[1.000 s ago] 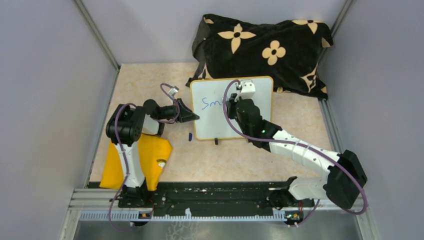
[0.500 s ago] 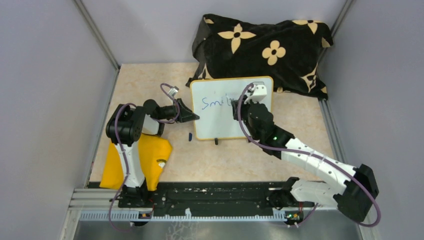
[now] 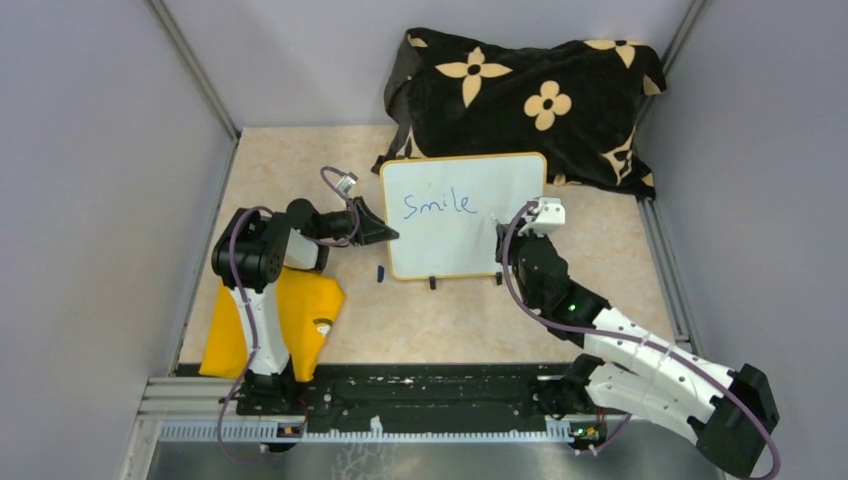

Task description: Write a sentence on the whiteboard

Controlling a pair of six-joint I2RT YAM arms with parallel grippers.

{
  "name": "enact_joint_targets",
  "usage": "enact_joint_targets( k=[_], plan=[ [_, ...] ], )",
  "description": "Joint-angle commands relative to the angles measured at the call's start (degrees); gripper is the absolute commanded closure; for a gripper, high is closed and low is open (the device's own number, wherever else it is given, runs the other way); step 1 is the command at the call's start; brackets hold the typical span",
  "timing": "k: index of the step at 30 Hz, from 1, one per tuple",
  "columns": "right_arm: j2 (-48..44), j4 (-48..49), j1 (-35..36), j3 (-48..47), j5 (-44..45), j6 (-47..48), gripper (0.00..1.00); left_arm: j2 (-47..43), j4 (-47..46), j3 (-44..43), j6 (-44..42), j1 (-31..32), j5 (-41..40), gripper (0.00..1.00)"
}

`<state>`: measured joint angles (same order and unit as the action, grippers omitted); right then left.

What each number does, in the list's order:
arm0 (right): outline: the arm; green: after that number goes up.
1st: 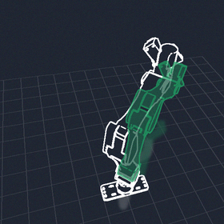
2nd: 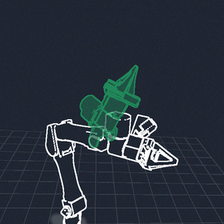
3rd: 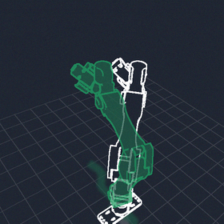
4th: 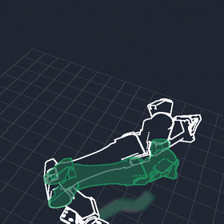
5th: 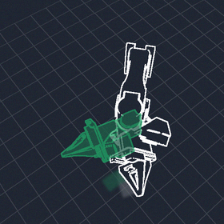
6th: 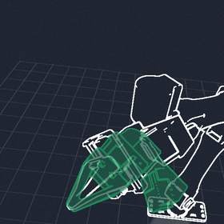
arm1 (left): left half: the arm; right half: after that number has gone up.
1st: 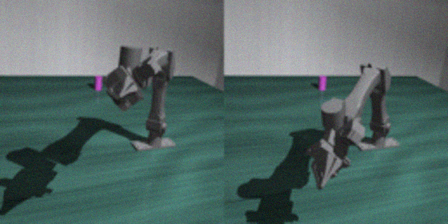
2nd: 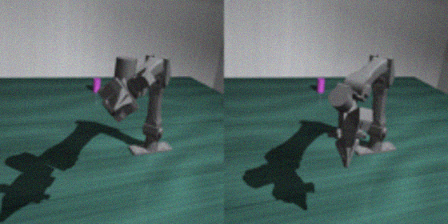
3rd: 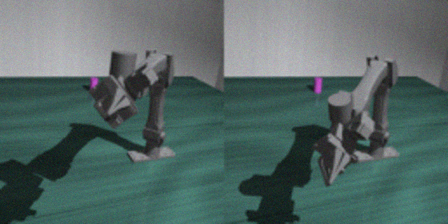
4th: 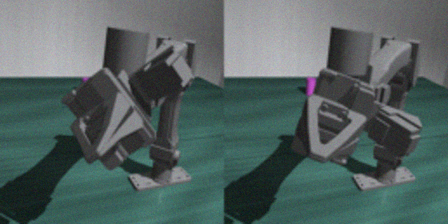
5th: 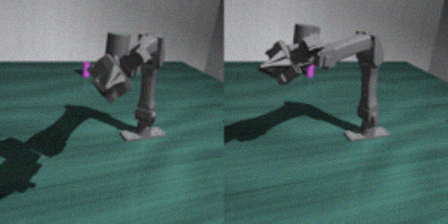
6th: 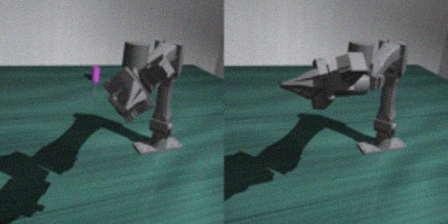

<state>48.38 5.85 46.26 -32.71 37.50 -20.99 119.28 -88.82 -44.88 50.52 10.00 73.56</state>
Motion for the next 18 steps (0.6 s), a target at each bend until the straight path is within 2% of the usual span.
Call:
enact_joint_targets(
  k=[1,7,18],
  plan=[
    [-0.6,-0.9,-0.7,-1.8,3.7,-1.9,1.00,2.1,-13.8,0.1,0.3,0.8,0.2,1.00],
    [0.8,-0.7,-0.7,-2.5,3.1,1.7,1.00,2.3,-13.8,-0.1,0.4,0.8,0.2,1.00],
    [3.7,1.8,-0.7,-4.5,-3.1,5.5,1.00,2.4,-13.8,0.1,0.3,0.8,0.3,1.00]
  ],
)
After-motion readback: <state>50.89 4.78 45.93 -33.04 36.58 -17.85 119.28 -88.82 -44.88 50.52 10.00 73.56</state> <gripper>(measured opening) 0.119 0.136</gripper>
